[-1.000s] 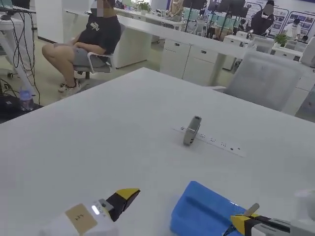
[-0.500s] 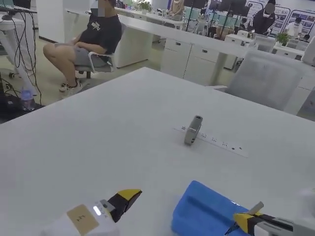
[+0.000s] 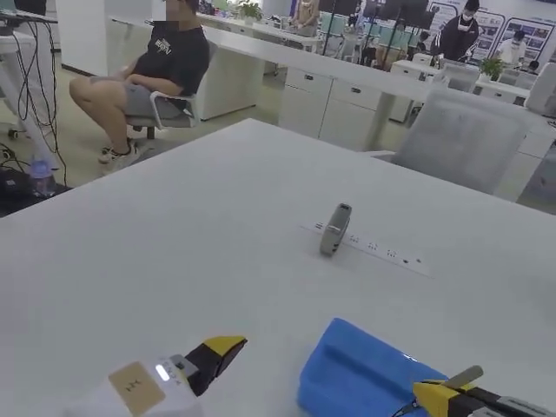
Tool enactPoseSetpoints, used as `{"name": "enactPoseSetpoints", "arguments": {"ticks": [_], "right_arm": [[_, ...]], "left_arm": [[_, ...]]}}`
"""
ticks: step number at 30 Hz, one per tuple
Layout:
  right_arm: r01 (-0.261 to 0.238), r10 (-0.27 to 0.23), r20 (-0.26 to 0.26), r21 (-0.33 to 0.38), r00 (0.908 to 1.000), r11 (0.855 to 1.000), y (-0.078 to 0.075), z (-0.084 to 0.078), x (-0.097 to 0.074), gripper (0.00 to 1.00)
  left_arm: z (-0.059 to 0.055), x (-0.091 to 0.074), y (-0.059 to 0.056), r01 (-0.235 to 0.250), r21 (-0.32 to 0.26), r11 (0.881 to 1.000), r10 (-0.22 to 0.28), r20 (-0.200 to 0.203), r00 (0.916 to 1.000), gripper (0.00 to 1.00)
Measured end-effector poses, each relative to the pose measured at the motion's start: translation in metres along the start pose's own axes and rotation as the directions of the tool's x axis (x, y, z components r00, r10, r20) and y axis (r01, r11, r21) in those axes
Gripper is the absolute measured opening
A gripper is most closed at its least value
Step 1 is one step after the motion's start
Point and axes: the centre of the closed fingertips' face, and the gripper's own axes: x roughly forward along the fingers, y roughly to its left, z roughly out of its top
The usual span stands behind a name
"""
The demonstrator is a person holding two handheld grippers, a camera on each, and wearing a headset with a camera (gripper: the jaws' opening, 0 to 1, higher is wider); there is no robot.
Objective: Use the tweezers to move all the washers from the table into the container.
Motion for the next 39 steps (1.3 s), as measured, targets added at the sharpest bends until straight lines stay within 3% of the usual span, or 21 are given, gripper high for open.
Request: {"name": "enactPoseSetpoints", "arguments": {"ticks": [8, 16, 29, 33, 37, 39], "right_arm": [[-0.023, 0.022, -0.066, -0.008, 0.9976, 1.0, 0.019, -0.031, 0.0, 0.03], [-0.032, 0.031, -0.148, -0.002, 0.9885, 1.0, 0.02, -0.065, 0.004, 0.03], [-0.033, 0.031, -0.176, -0.008, 0.9839, 0.999, 0.02, -0.075, 0.007, 0.03], [-0.037, 0.029, -0.185, -0.04, 0.9823, 0.999, 0.022, -0.075, 0.008, 0.03], [-0.051, 0.018, -0.213, -0.149, 0.9768, 0.987, 0.024, -0.077, 0.008, 0.03], [-0.041, 0.009, -0.22, -0.141, 0.9755, 0.989, 0.025, -0.078, 0.008, 0.02]], "left_arm": [[0.0, 0.0, 0.0, 0.001, 0.0, 1.0, -0.001, -0.003, 1.0, 0.64], [-0.002, 0.001, -0.001, 0.006, 0.003, 1.0, -0.006, -0.009, 0.9999, 0.63], [-0.004, 0.001, -0.005, 0.025, 0.009, 1.0, -0.024, -0.019, 0.9995, 0.62], [-0.004, 0.002, -0.005, 0.026, 0.009, 1.0, -0.026, -0.021, 0.9994, 0.62], [-0.005, 0.002, -0.004, 0.023, 0.011, 1.0, -0.023, -0.024, 0.9995, 0.61], [-0.005, 0.001, -0.004, 0.022, 0.01, 1.0, -0.022, -0.023, 0.9995, 0.61]]}}
